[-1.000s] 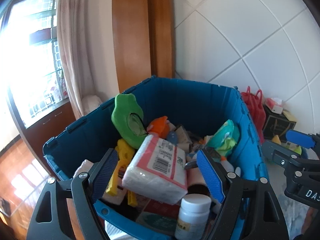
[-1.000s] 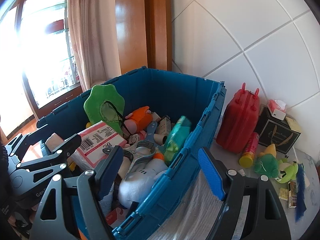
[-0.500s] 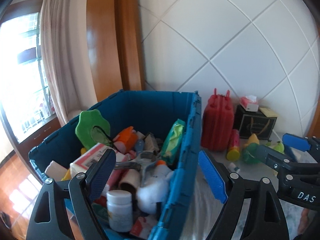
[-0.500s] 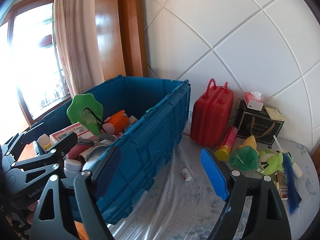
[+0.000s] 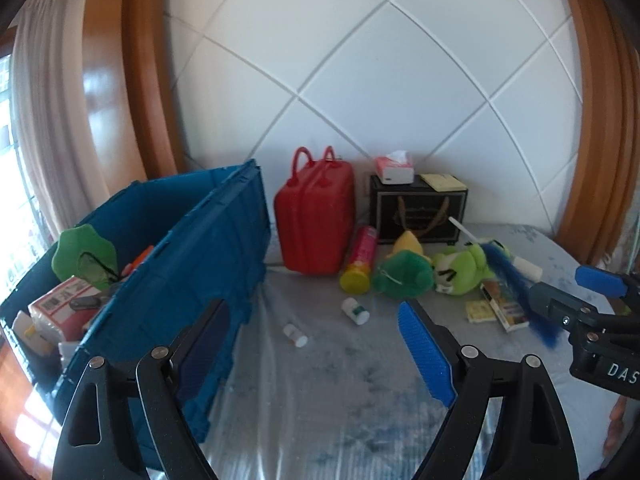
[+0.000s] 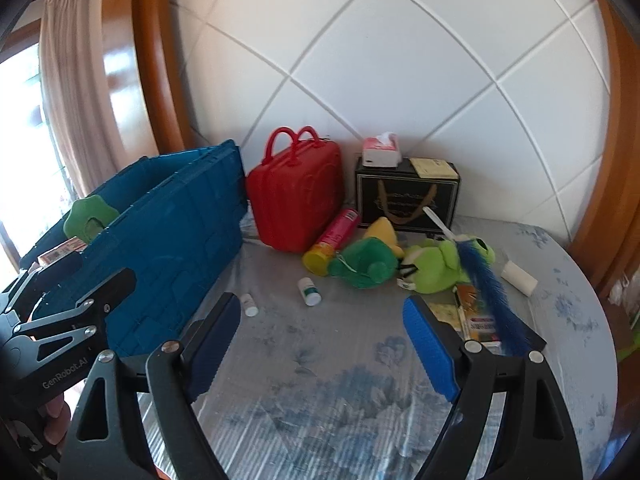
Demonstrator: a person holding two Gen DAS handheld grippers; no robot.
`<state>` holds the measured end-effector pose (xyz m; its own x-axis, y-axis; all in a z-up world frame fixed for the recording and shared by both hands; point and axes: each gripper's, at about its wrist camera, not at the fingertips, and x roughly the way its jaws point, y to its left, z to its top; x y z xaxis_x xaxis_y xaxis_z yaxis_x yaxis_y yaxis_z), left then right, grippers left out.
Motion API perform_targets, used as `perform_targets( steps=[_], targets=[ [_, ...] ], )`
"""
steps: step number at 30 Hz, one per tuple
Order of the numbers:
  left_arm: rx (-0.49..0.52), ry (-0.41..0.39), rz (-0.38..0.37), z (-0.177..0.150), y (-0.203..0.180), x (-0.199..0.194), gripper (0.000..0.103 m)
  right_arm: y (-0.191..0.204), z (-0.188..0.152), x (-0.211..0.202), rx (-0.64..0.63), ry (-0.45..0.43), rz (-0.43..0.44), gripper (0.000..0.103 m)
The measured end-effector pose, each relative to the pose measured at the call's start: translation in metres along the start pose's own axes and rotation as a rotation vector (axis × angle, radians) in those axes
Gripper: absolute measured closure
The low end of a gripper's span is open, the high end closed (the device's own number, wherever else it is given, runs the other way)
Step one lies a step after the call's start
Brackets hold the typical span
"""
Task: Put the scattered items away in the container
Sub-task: 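Move both grippers back over the table toward the blue brush and black roller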
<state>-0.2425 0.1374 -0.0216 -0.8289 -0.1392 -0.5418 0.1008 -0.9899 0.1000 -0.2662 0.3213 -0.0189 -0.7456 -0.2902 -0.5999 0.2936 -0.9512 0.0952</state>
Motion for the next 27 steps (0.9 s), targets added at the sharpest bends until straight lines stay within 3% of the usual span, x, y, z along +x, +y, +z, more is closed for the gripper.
perform_targets(
  steps=[4, 7, 10, 16, 20, 27],
  targets=[
    [0.047, 0.006, -0.073, 0.003, -0.032, 0.012, 0.017, -0.04, -0.01, -0.01, 0.069, -0.005, -0.077, 0.019],
    [0.054, 0.06, -0.155, 0.001, -0.049, 0.033, 0.017, -0.065, -0.02, -0.02, 0.12, 0.0, -0.155, 0.019],
    [0.07, 0.142, -0.241, -0.009, -0.065, 0.059, 0.017, -0.09, -0.031, -0.023, 0.153, 0.039, -0.246, 0.0],
    [0.107, 0.226, -0.318, -0.034, -0.096, 0.097, 0.017, -0.132, -0.064, -0.017, 0.259, 0.129, -0.383, 0.0],
    [0.104, 0.274, -0.314, -0.038, -0.111, 0.116, 0.017, -0.151, -0.076, -0.016, 0.282, 0.157, -0.4, 0.0],
    [0.007, 0.344, -0.221, -0.044, -0.135, 0.154, 0.017, -0.207, -0.077, -0.008, 0.3, 0.152, -0.377, 0.0]
  ],
)
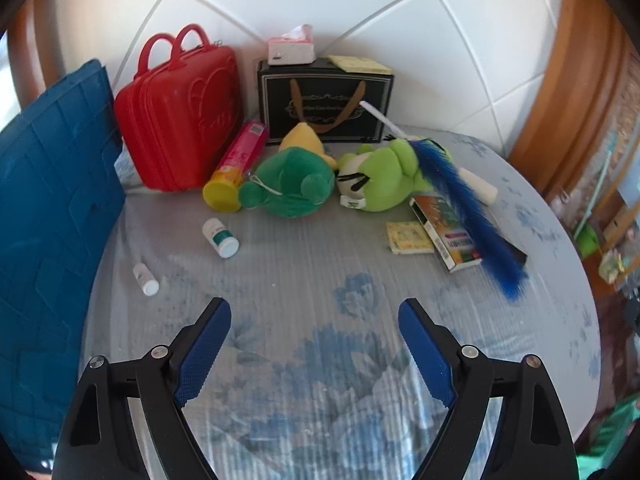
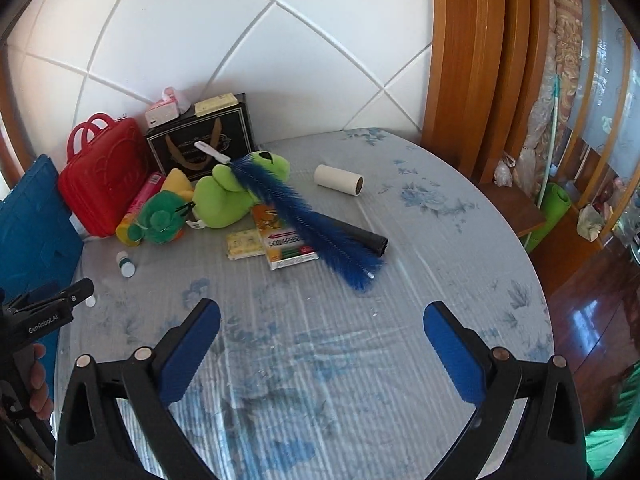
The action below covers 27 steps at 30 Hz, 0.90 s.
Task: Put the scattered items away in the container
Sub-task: 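Move both grippers back over the table toward the blue brush and black roller, then grasp the blue bottle brush with the left gripper while the right grasps the black roller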
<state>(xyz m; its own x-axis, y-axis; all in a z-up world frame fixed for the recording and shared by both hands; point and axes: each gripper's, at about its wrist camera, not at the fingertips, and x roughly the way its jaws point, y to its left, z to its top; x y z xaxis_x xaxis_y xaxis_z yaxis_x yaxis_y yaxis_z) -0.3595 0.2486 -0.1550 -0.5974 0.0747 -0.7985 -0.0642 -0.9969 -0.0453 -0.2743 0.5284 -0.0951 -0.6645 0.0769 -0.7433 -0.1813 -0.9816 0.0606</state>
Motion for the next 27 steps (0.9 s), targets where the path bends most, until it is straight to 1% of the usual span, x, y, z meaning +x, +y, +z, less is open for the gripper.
perform_targets(
  steps=[2, 4, 7, 9, 11, 14, 16, 18, 19, 20, 21, 24, 27],
  targets=[
    [-0.024, -0.007, 0.029, 0.002, -0.012, 0.006, 0.017, -0.015, 0.008, 0.015, -0.019, 0.006, 0.029, 0.0],
    [-0.05, -0.012, 0.061, 0.004, -0.033, 0.014, 0.017, -0.03, 0.019, 0.035, -0.062, 0.017, 0.054, 0.0],
    [-0.083, -0.005, 0.072, 0.007, -0.067, 0.028, 0.017, -0.048, 0.036, 0.065, -0.142, 0.048, 0.086, 0.0],
    [-0.091, 0.01, 0.098, 0.008, -0.089, 0.041, 0.017, -0.058, 0.046, 0.083, -0.196, 0.058, 0.137, 0.0],
    [-0.096, 0.03, 0.111, 0.007, -0.109, 0.052, 0.017, -0.066, 0.054, 0.104, -0.239, 0.087, 0.172, 0.0],
    [-0.076, 0.053, 0.137, 0.008, -0.131, 0.067, 0.017, -0.076, 0.062, 0.13, -0.255, 0.12, 0.209, 0.0],
    [-0.062, 0.059, 0.131, 0.012, -0.143, 0.078, 0.017, -0.081, 0.065, 0.147, -0.252, 0.146, 0.216, 0.0],
    [-0.044, 0.056, 0.118, 0.019, -0.157, 0.092, 0.017, -0.086, 0.065, 0.162, -0.247, 0.168, 0.201, 0.0],
    [-0.039, 0.058, 0.114, 0.023, -0.164, 0.1, 0.017, -0.089, 0.065, 0.168, -0.238, 0.179, 0.2, 0.005],
    [-0.038, 0.061, 0.109, 0.027, -0.17, 0.108, 0.017, -0.093, 0.064, 0.173, -0.228, 0.186, 0.202, 0.013],
    [-0.041, 0.062, 0.102, 0.032, -0.177, 0.116, 0.017, -0.096, 0.064, 0.178, -0.219, 0.195, 0.202, 0.017],
    [-0.055, 0.068, 0.073, 0.044, -0.195, 0.14, 0.017, -0.101, 0.065, 0.196, -0.224, 0.223, 0.195, 0.018],
    [-0.049, 0.074, 0.05, 0.053, -0.213, 0.163, 0.017, -0.105, 0.07, 0.209, -0.214, 0.227, 0.209, 0.019]
  ],
)
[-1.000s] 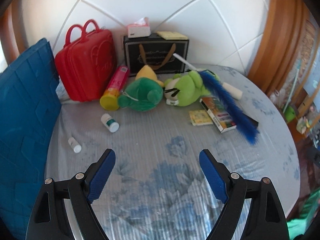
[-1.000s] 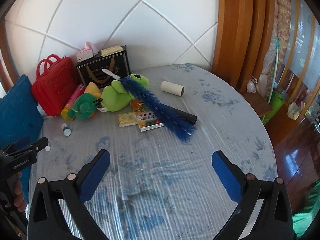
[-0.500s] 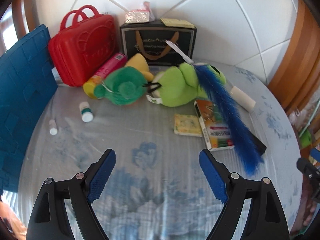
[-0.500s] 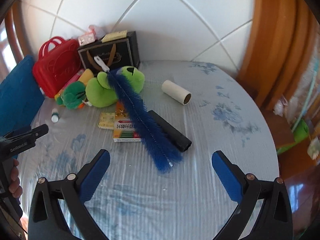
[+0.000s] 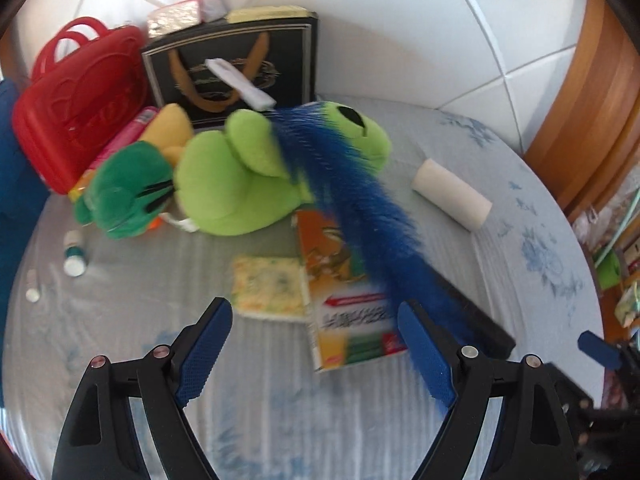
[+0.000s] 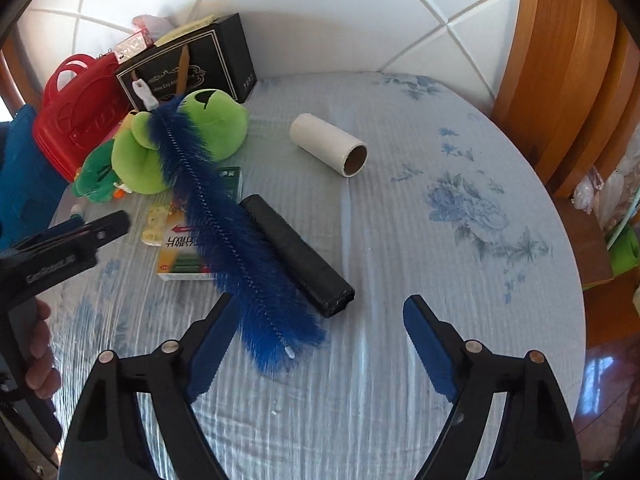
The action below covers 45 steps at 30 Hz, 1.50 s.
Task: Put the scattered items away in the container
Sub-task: 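Grasp the blue bottle brush with the left gripper while the right grasps the black roller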
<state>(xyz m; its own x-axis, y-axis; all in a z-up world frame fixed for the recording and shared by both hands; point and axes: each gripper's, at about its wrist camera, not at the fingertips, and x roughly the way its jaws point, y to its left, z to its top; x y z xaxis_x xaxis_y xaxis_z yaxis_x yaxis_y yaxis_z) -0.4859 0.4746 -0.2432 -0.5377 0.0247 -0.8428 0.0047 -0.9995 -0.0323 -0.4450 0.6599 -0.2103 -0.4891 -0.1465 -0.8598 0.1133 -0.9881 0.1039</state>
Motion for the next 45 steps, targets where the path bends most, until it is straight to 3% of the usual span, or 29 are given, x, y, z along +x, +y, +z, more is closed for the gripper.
perform_targets(
  steps=[4, 6, 7, 8, 10, 17, 20, 21, 23, 24, 26, 31, 34, 36, 37, 41, 45],
  targets=[
    [-0.001, 0.027, -0.021, 0.005, -0.024, 0.03, 0.018, -0.009, 0.01, 0.019, -0.009, 0.005, 0.004, 0.019],
    [0.014, 0.054, -0.011, 0.005, -0.036, 0.048, 0.027, -0.013, 0.015, 0.029, -0.01, 0.009, 0.012, 0.019],
    [0.022, 0.07, -0.006, 0.005, -0.04, 0.056, 0.042, -0.014, 0.017, 0.035, -0.014, 0.016, 0.017, 0.02],
    [0.035, 0.095, -0.012, 0.003, -0.044, 0.065, 0.065, -0.015, 0.019, 0.041, -0.02, 0.023, 0.021, 0.021],
    [0.063, 0.106, -0.049, 0.002, -0.047, 0.069, 0.077, -0.014, 0.022, 0.053, -0.04, 0.039, 0.028, 0.023],
    [0.175, 0.103, 0.089, -0.007, -0.02, 0.044, 0.086, 0.01, 0.024, 0.096, -0.123, 0.111, 0.078, 0.023],
    [0.17, 0.112, 0.122, -0.014, -0.001, 0.036, 0.089, 0.019, 0.025, 0.113, -0.145, 0.135, 0.081, 0.024],
    [0.163, 0.116, 0.127, -0.017, 0.004, 0.034, 0.089, 0.021, 0.025, 0.117, -0.149, 0.143, 0.084, 0.029],
    [0.161, 0.119, 0.122, -0.026, 0.015, 0.029, 0.09, 0.027, 0.022, 0.116, -0.172, 0.135, 0.039, 0.051],
    [0.166, 0.112, 0.123, -0.03, 0.016, 0.027, 0.09, 0.028, 0.021, 0.114, -0.165, 0.14, 0.039, 0.053],
    [0.173, 0.089, 0.129, -0.032, 0.015, 0.024, 0.084, 0.029, 0.016, 0.11, -0.144, 0.159, 0.084, 0.063],
    [0.145, 0.044, 0.129, -0.014, 0.009, 0.034, 0.06, 0.039, 0.014, 0.107, -0.178, 0.161, 0.078, 0.063],
    [0.111, 0.036, 0.133, -0.004, 0.013, 0.048, 0.056, 0.039, 0.019, 0.107, -0.177, 0.138, 0.068, 0.063],
    [0.087, 0.037, 0.123, -0.001, 0.016, 0.058, 0.066, 0.039, 0.021, 0.108, -0.181, 0.13, 0.067, 0.063],
    [0.078, 0.047, 0.113, -0.001, 0.016, 0.062, 0.091, 0.038, 0.021, 0.11, -0.181, 0.131, 0.066, 0.063],
    [0.079, 0.029, 0.114, -0.006, 0.017, 0.058, 0.093, 0.05, 0.019, 0.113, -0.209, 0.113, 0.016, 0.066],
    [0.08, 0.008, 0.111, -0.01, 0.019, 0.039, 0.093, 0.048, 0.019, 0.106, -0.163, 0.114, 0.039, 0.068]
  ],
)
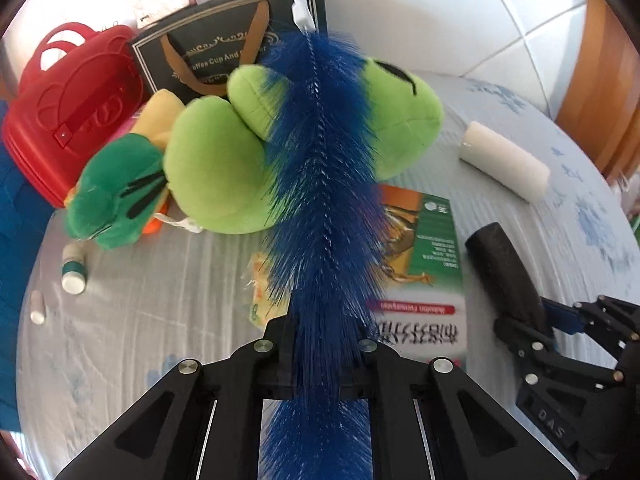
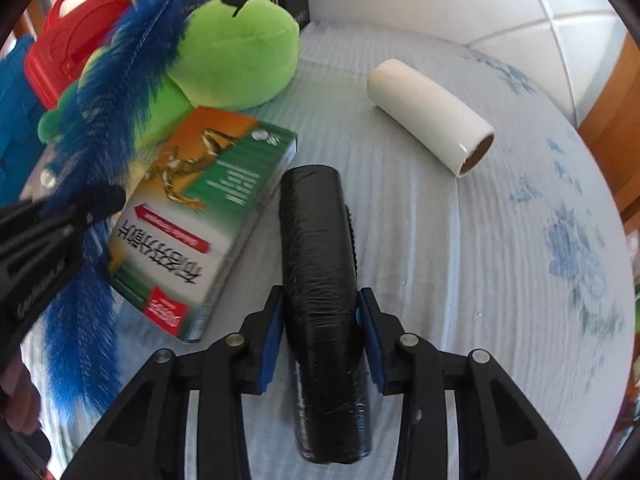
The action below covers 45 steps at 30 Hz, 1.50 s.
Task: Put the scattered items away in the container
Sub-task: 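Grasp the blue bottle brush with the left gripper while the right grasps the black roller, then lift the brush with the left gripper while the right carries the roller to the crate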
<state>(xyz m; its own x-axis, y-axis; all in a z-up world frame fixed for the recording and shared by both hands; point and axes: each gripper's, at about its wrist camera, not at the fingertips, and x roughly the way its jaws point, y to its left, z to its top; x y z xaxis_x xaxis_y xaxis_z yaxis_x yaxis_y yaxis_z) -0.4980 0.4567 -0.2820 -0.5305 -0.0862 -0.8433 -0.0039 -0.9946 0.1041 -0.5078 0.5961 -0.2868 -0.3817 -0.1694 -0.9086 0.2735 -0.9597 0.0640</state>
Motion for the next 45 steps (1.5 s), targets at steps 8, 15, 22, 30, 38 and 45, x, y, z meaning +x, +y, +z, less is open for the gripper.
perform_targets(
  steps=[8, 15, 22, 30, 38, 45],
  targets=[
    [-0.023, -0.097, 0.001, -0.014, 0.023, -0.07, 0.094, 0.016, -0.012, -0.057, 0.011, -0.068, 0.021, 0.069],
    [-0.029, -0.182, 0.013, -0.036, 0.051, -0.141, 0.094, 0.045, -0.021, -0.122, 0.002, -0.168, 0.016, 0.069],
    [-0.031, -0.242, 0.03, -0.056, 0.086, -0.199, 0.094, 0.105, -0.039, -0.184, -0.016, -0.269, 0.015, 0.069],
    [-0.08, -0.296, 0.098, -0.085, 0.121, -0.252, 0.094, 0.161, -0.047, -0.239, -0.086, -0.364, 0.06, 0.069],
    [-0.17, -0.304, 0.169, -0.108, 0.161, -0.284, 0.094, 0.215, -0.051, -0.268, -0.218, -0.404, 0.129, 0.069],
    [-0.224, -0.336, 0.215, -0.119, 0.218, -0.305, 0.094, 0.271, -0.046, -0.283, -0.291, -0.44, 0.172, 0.069]
  ],
)
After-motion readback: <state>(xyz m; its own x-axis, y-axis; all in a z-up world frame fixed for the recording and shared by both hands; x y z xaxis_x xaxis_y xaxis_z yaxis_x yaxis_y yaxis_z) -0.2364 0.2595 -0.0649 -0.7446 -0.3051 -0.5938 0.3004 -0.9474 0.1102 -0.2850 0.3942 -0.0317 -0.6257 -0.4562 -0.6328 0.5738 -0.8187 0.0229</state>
